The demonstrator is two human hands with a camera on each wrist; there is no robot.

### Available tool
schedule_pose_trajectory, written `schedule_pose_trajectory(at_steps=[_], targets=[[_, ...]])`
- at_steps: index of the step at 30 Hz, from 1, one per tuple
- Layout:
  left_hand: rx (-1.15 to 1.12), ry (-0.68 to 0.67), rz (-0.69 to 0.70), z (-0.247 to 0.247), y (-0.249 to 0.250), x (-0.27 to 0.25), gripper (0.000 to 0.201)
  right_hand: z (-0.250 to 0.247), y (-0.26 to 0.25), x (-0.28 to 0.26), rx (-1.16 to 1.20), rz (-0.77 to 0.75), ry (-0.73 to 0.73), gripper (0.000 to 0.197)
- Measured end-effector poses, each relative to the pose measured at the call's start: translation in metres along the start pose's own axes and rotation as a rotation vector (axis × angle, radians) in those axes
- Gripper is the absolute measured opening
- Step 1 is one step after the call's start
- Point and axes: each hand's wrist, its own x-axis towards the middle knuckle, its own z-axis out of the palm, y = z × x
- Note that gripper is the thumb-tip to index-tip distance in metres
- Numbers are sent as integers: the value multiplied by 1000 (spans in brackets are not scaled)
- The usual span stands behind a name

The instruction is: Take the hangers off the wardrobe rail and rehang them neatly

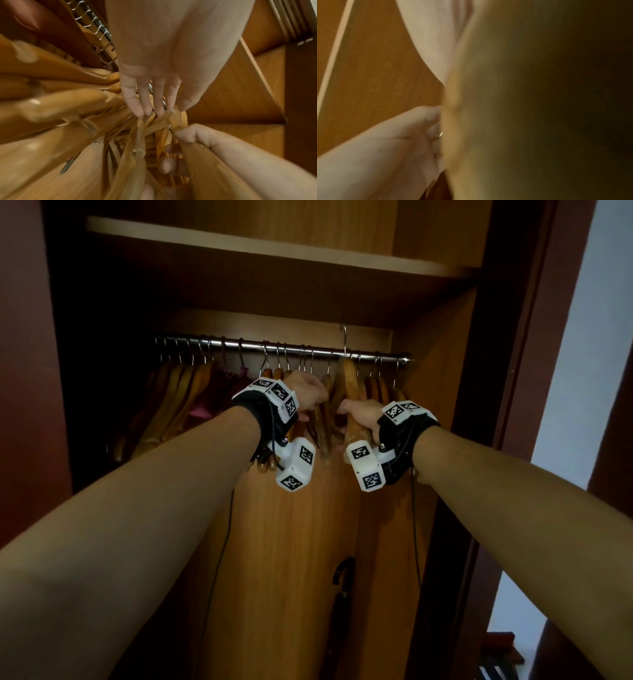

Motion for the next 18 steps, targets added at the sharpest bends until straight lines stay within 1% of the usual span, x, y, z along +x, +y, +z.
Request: schedule_pose_trajectory(at_steps=[4, 7, 8, 11, 12, 15, 18], targets=[[12, 29, 2, 11, 5, 13, 8, -7, -2, 3, -30, -12, -45, 60], [68, 26, 15, 21, 10, 19, 11, -13, -2, 1, -28, -45, -52, 51], [111, 14, 18, 26, 12, 20, 12, -15, -2, 3, -29, -51, -56, 49], [290, 6, 22, 38, 13, 27, 28, -21, 0, 7, -7, -45, -90, 50], [354, 4, 33, 42, 13, 29, 32, -23, 1, 8, -5, -41, -100, 48], [581, -41, 92, 49, 15, 33, 38, -28, 6, 10, 12, -34, -105, 31], [725, -90, 126, 51, 13, 35, 43, -29, 12, 10, 20, -27, -117, 28]])
